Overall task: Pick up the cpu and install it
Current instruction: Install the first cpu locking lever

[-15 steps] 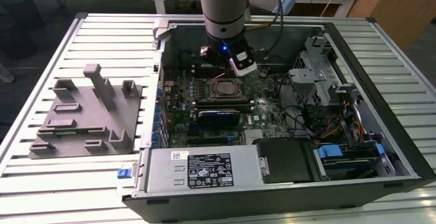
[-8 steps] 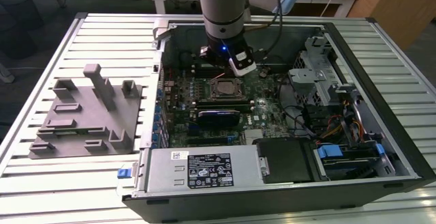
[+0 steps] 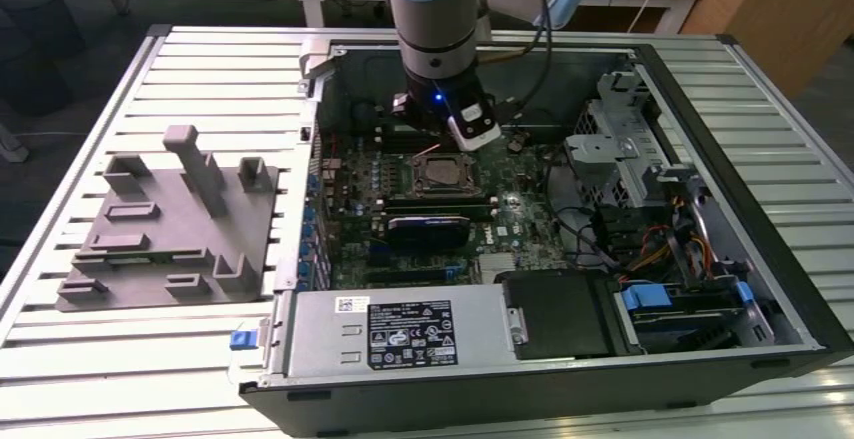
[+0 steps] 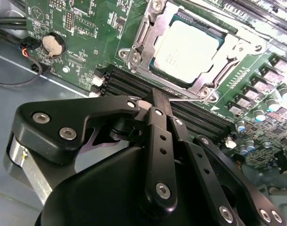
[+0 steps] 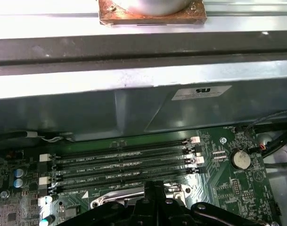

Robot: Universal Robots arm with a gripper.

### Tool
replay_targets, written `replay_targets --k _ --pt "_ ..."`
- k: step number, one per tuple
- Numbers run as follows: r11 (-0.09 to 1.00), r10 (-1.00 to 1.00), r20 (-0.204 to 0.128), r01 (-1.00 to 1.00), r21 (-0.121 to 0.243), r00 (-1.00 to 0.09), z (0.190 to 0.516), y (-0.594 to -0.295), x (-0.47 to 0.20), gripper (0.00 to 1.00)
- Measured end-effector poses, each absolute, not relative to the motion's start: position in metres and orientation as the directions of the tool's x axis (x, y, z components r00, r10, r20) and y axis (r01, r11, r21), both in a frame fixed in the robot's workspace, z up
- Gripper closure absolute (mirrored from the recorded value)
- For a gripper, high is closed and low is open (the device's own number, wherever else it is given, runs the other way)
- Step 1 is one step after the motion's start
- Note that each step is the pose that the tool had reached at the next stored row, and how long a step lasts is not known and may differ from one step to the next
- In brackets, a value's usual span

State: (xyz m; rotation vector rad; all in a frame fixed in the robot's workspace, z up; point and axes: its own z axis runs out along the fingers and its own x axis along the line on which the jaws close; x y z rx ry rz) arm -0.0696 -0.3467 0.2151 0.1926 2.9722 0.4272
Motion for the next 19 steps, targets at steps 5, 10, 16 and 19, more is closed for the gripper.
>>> replay_targets --k 5,10,16,19 --pt "0.952 0.145 -0.114 0.107 0.288 -0.983 0.213 -0.342 -0.070 0.89" --pt "0.952 0.145 -0.124 0.104 0.289 -0.982 0.209 -0.340 -0.070 0.89" --pt "0.952 0.145 -0.145 0.098 0.289 -0.979 0.204 -0.338 -0.070 0.89" --pt "0.953 0.144 -0.147 0.098 0.286 -0.979 0.203 -0.335 -0.072 0.89"
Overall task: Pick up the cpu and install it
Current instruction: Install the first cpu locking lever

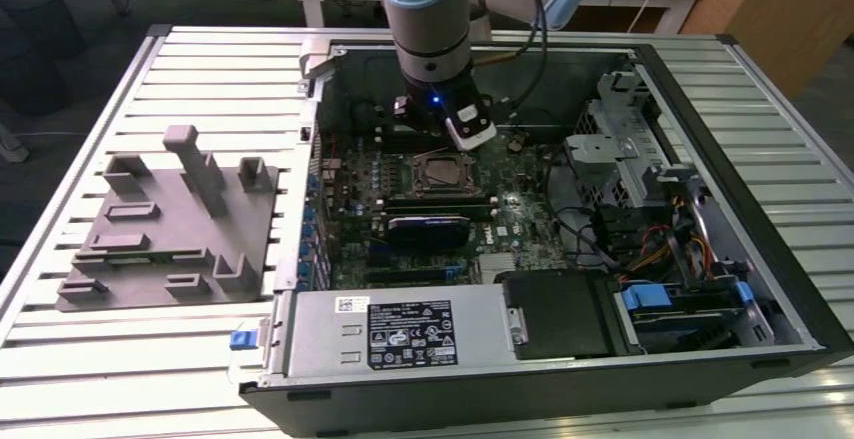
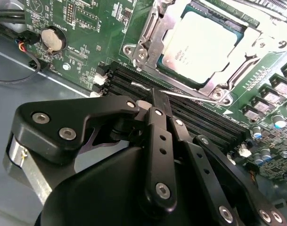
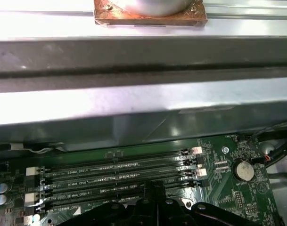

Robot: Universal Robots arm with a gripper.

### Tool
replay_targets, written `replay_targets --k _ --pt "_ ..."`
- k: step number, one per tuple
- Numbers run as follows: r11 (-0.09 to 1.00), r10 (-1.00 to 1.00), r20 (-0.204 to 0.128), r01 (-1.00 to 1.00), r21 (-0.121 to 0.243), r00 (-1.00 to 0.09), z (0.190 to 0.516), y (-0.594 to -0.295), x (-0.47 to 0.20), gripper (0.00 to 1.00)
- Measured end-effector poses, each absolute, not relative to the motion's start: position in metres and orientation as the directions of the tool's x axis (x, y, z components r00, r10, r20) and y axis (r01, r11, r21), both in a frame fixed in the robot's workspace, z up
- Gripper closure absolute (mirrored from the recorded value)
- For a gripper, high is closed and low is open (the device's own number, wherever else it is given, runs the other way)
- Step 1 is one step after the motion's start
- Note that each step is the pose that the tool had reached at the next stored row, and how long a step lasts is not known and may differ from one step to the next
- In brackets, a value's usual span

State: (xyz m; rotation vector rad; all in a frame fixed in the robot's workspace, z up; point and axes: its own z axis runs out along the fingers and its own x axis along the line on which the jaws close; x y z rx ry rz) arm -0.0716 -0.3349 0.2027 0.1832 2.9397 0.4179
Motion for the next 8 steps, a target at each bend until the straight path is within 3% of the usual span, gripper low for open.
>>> replay_targets --k 8 --pt "0.969 0.135 -0.155 0.097 0.227 -0.979 0.1982 -0.3302 -0.0718 0.89"
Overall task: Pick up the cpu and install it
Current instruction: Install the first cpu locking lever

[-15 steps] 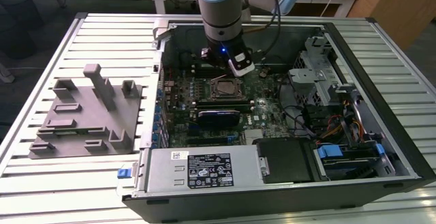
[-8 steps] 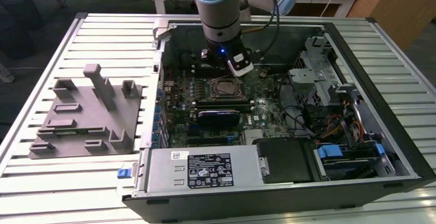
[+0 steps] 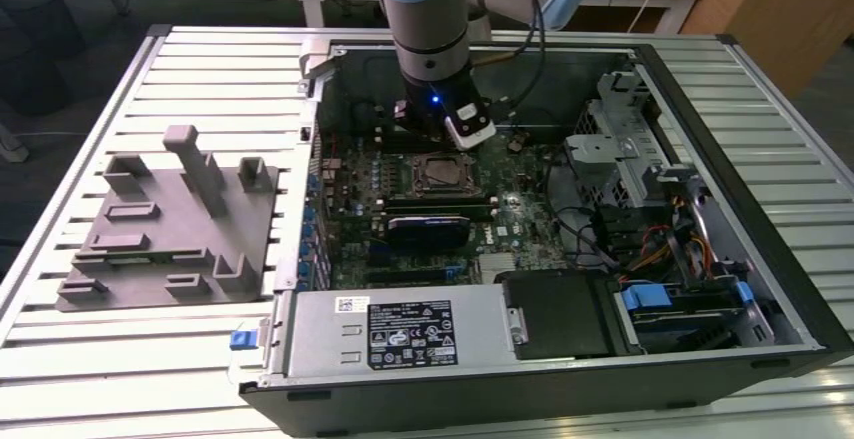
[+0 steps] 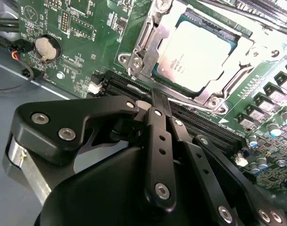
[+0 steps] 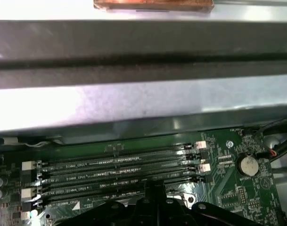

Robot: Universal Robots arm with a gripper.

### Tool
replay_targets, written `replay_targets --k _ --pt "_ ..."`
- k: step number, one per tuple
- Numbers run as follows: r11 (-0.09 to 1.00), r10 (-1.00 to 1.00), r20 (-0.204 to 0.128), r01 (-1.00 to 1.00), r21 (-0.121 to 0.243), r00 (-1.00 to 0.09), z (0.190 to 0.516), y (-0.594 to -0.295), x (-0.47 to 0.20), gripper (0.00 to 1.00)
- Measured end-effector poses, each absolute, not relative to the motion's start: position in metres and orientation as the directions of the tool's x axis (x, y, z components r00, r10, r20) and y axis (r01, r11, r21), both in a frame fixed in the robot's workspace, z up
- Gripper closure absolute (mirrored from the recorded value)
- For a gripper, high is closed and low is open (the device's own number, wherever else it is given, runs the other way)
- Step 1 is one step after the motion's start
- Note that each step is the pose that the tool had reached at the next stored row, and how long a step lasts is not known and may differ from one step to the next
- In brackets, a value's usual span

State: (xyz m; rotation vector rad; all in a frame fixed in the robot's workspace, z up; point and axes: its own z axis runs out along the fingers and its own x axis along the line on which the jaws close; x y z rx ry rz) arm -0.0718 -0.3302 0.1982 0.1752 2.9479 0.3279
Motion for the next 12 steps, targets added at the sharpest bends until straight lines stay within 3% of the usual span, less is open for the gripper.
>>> replay_targets --k 12 --pt "0.965 0.167 -0.155 0.129 0.227 -0.974 0.1974 -0.3257 -0.0719 0.89"
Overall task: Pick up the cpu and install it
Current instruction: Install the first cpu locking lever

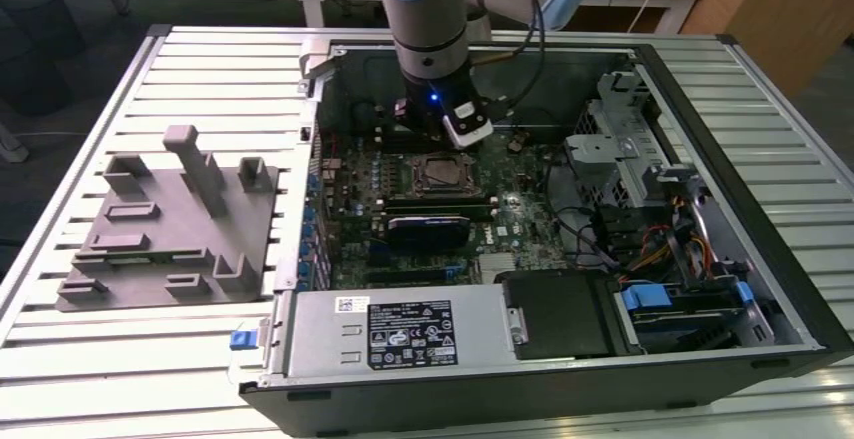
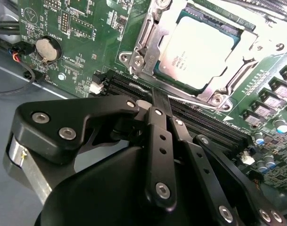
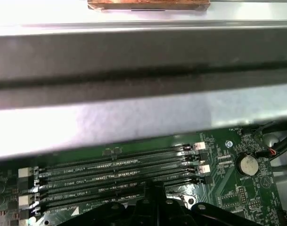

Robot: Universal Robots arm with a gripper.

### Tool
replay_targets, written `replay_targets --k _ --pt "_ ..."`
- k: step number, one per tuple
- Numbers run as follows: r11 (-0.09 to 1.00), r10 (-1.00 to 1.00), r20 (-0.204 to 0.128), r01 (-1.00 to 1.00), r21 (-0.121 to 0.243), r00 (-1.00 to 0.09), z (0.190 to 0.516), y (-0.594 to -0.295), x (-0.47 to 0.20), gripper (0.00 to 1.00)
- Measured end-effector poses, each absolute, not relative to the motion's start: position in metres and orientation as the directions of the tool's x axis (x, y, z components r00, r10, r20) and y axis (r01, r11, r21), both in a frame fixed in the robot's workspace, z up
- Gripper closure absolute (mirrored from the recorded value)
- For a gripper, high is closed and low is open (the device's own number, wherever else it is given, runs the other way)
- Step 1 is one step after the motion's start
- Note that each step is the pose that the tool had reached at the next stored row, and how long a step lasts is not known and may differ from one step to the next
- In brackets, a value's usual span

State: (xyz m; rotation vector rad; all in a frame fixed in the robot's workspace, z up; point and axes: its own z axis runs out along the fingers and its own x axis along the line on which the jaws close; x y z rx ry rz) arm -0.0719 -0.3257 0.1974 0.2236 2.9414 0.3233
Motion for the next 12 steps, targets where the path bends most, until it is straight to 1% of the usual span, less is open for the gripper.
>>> replay_targets --k 12 --pt "0.955 0.228 -0.155 0.189 0.227 -0.961 0.1962 -0.3240 -0.0743 0.89"
